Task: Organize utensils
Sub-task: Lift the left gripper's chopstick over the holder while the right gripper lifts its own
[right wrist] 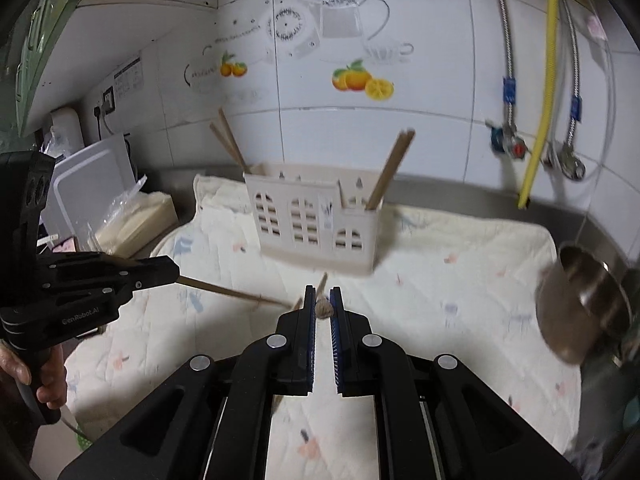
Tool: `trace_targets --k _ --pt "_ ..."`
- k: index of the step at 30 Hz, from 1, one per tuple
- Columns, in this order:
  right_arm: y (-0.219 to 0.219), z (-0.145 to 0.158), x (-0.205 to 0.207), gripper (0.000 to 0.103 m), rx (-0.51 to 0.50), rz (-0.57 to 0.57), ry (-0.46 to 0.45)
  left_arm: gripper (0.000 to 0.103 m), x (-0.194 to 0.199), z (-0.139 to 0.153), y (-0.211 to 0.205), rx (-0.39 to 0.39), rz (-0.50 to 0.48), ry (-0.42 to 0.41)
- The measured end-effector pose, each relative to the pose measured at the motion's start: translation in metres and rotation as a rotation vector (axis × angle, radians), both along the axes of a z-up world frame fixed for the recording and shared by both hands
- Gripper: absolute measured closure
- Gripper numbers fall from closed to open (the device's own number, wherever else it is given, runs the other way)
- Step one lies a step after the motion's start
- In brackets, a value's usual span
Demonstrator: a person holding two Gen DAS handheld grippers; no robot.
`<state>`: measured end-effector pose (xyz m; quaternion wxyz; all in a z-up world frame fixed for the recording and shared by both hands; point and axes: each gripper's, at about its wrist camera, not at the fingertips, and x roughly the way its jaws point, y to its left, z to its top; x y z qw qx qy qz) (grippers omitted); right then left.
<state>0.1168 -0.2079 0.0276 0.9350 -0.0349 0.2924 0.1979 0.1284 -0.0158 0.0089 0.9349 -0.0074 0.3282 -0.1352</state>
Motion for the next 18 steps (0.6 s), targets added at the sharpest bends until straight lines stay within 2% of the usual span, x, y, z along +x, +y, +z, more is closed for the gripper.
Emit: trace_targets --k 12,18 --pt "-0.002 0.074 0.041 0.096 0.019 0.076 -0.040 0.098 0.040 0.054 0.003 0.000 -0.041 -0.046" --pt "-0.002 0.114 0.055 0.096 0.003 0.096 -0.084 0.098 0.051 0.103 0.009 0.002 -0.036 -0.141"
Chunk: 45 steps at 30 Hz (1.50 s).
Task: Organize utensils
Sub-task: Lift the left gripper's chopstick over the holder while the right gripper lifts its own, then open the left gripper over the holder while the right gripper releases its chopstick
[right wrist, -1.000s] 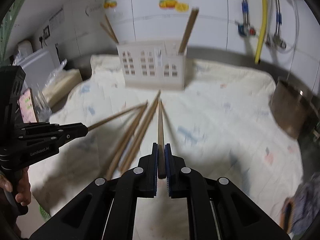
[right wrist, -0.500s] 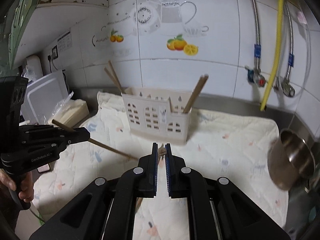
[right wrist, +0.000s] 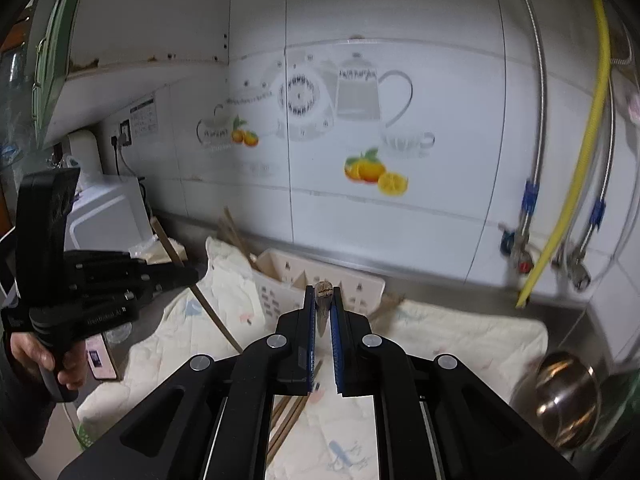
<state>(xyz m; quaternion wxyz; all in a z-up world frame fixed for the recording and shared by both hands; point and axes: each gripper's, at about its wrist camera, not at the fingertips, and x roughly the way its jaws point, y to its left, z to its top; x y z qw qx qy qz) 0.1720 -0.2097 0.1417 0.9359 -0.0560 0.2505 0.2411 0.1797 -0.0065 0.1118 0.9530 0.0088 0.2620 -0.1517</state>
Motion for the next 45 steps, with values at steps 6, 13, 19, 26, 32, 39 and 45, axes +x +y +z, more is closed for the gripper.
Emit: trace_targets --k 6,13,19,26,32,39,45 --pt "-0.003 0.028 0.017 0.096 -0.020 -0.017 -0.036 0.098 0.020 0.049 0.010 -0.003 0.052 -0.107" --pt "0.001 0.032 0.042 0.096 -0.033 -0.035 -0.043 0.098 0.063 0.057 0.020 -0.017 0.119 -0.118" --pt "0.011 0.036 0.064 0.096 -0.021 -0.056 -0.068 0.098 0.091 0.036 0.021 -0.012 0.137 -0.069" --pt "0.015 0.025 0.096 0.096 0.042 -0.087 -0.055 0.098 0.115 0.004 0.028 -0.025 0.134 0.021" --pt "0.022 0.000 0.117 0.096 0.034 -0.091 0.007 0.097 0.124 -0.015 0.031 -0.023 0.129 0.074" --pt "0.026 -0.028 0.128 0.096 0.012 -0.093 0.070 0.095 0.124 -0.022 0.030 -0.014 0.139 0.088" --pt "0.022 -0.031 0.126 0.087 0.025 -0.101 0.076 0.072 0.116 -0.014 0.028 -0.020 0.139 0.070"
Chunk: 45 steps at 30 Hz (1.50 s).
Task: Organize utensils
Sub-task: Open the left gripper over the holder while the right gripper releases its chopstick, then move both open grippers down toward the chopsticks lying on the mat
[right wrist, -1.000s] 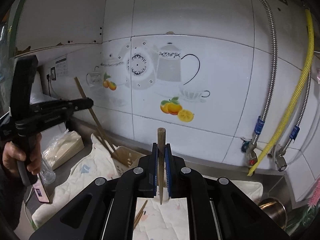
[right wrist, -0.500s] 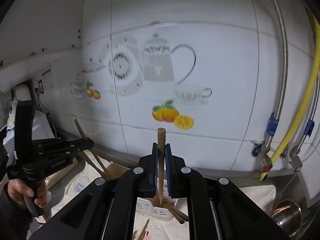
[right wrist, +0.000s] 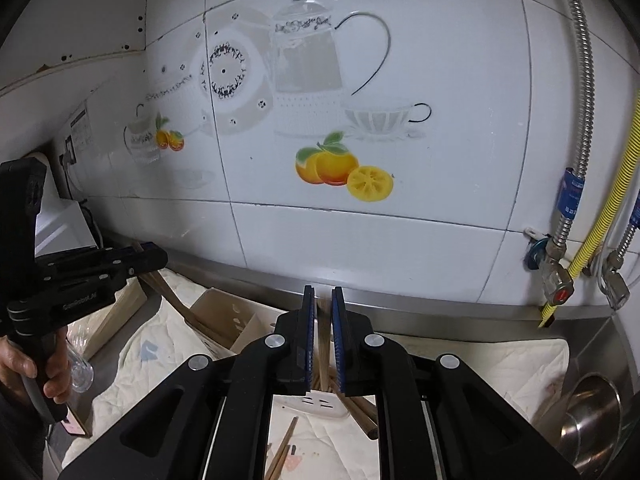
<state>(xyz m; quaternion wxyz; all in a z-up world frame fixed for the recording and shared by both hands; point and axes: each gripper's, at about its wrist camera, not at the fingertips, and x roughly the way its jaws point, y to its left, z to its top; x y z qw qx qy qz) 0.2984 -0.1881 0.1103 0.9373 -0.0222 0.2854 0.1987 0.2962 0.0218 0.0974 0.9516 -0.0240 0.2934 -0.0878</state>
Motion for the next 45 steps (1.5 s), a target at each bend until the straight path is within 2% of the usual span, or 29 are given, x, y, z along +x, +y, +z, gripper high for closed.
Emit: trace_targets --k 7,11,16,18,21,23,33,40,45 --pt "-0.015 0.016 -0.034 0.073 0.014 -0.011 -0.066 0.063 -0.037 0.015 0.000 -0.010 -0.010 -0.064" --pt "-0.021 0.010 -0.065 0.067 0.012 0.003 -0.082 0.056 -0.066 0.012 -0.001 -0.010 -0.013 -0.082" --pt "-0.021 -0.017 -0.108 0.061 0.002 0.023 -0.058 0.048 -0.102 -0.008 -0.001 -0.020 -0.011 -0.068" --pt "-0.017 -0.032 -0.121 0.058 -0.010 0.034 -0.036 0.040 -0.114 -0.020 -0.002 -0.015 -0.007 -0.059" --pt "-0.011 -0.054 -0.141 0.055 -0.033 0.045 -0.008 0.038 -0.133 -0.039 -0.005 0.011 0.003 -0.045" --pt "-0.007 -0.071 -0.155 0.055 -0.041 0.052 0.017 0.036 -0.143 -0.053 -0.004 -0.003 0.010 -0.021" --pt "0.011 -0.146 -0.207 0.055 -0.060 0.057 0.177 0.036 -0.177 -0.103 0.009 -0.035 0.079 0.051" --pt "0.015 -0.184 -0.228 0.067 -0.041 0.050 0.289 0.036 -0.188 -0.120 0.018 -0.052 0.115 0.081" --pt "0.016 -0.198 -0.233 0.082 -0.040 0.039 0.330 0.036 -0.192 -0.127 0.021 -0.060 0.125 0.095"
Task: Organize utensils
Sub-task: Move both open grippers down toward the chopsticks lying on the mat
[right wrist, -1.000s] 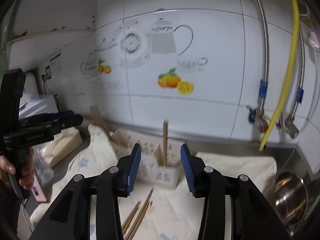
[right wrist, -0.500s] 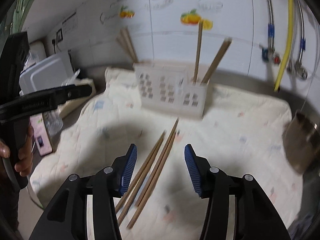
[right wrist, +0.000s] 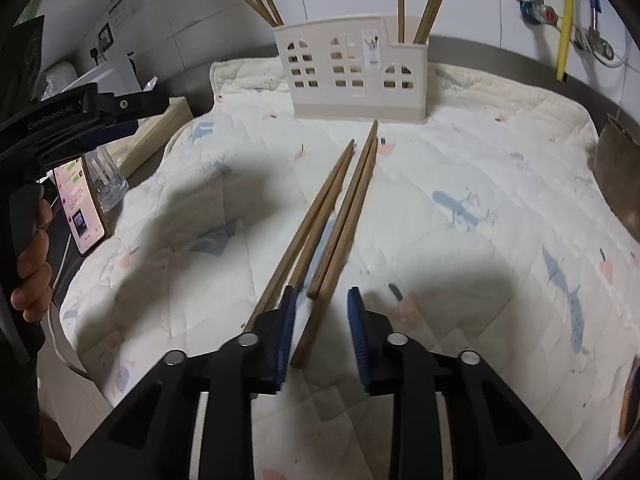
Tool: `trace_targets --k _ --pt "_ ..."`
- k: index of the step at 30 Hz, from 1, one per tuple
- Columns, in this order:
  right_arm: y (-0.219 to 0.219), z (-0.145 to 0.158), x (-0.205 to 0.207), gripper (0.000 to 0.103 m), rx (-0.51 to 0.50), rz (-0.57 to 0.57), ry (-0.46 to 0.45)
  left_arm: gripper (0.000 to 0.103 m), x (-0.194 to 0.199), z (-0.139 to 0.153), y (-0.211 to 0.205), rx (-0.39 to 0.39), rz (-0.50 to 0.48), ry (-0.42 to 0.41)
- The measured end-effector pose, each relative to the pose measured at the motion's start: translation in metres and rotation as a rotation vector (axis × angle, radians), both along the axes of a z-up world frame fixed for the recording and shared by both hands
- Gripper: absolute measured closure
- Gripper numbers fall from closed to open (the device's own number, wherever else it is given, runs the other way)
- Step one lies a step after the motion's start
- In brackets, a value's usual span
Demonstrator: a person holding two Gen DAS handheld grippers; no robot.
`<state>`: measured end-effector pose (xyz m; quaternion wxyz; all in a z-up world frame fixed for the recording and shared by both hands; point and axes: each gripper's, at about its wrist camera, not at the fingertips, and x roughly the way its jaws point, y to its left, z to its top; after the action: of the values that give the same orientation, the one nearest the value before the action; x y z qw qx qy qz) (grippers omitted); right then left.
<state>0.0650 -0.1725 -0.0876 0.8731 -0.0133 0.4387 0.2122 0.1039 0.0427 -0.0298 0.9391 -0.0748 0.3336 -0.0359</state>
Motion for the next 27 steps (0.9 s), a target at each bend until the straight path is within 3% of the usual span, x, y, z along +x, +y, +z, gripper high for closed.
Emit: trace_targets --k 18,27 --pt "0.004 -0.009 0.002 0.094 -0.034 -0.031 0.011 0.036 -0.010 -0.019 -0.011 -0.008 -0.031 0.041" --pt "0.010 -0.013 0.004 0.093 -0.064 -0.039 0.007 0.036 -0.012 -0.024 -0.016 -0.008 -0.037 0.055"
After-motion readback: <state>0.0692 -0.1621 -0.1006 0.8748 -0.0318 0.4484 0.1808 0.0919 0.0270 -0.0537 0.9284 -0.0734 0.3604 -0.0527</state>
